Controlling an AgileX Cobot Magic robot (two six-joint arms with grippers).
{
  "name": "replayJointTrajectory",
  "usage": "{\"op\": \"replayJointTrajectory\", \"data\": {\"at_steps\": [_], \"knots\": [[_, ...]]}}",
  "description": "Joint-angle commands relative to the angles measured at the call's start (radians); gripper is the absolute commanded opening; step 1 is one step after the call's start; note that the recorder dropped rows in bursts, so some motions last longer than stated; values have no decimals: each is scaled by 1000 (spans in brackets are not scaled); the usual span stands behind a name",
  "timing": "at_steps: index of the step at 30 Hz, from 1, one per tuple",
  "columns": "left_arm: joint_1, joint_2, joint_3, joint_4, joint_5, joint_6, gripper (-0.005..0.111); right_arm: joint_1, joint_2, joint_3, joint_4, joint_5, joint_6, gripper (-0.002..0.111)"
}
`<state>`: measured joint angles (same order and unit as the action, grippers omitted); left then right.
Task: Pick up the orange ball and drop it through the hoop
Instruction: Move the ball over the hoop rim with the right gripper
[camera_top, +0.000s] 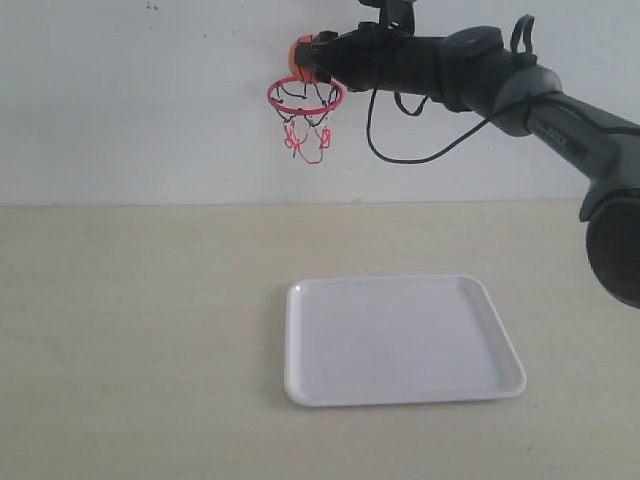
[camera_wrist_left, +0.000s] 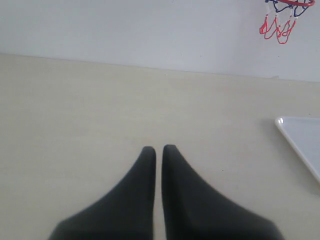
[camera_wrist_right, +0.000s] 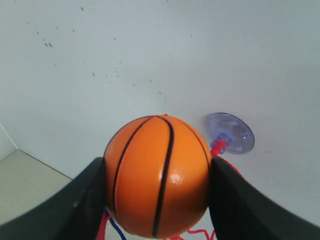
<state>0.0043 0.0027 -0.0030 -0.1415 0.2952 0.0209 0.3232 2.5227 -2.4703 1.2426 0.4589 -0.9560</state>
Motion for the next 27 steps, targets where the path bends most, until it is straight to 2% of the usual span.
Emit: {"op": "replayJointTrajectory", "data": {"at_steps": [1,3,6,10,11,12,14,20,21,23,26,27], "knots": [[-4,-3,3,3,0,-6,4,0,15,-7,5,-10,1,0],[-4,-3,3,3,0,-6,4,0,19,-7,5,-10,1,1],[-4,-3,3,3,0,-6,4,0,21,-7,5,-10,-3,14],[-4,-3,3,3,0,-6,4,0,21,-7,5,-23,21,55],[-4,-3,3,3,0,-6,4,0,21,-7,5,-26,28,61],[-4,-3,3,3,0,-6,4,0,21,-7,5,-26,31,62],[-4,-3,3,3,0,-6,4,0,21,-7,5,-20,33,54],[-4,-3,3,3,0,-6,4,0,21,-7,5,-17,35,1],[-4,-3,3,3,0,-6,4,0,21,-7,5,-17,35,0],[-4,-3,3,3,0,-6,4,0,21,-7,5,-17,35,7],[-4,-3,3,3,0,-6,4,0,21,-7,5,-17,35,30],[-4,-3,3,3,0,-6,4,0,21,-7,5,-17,35,42]]}}
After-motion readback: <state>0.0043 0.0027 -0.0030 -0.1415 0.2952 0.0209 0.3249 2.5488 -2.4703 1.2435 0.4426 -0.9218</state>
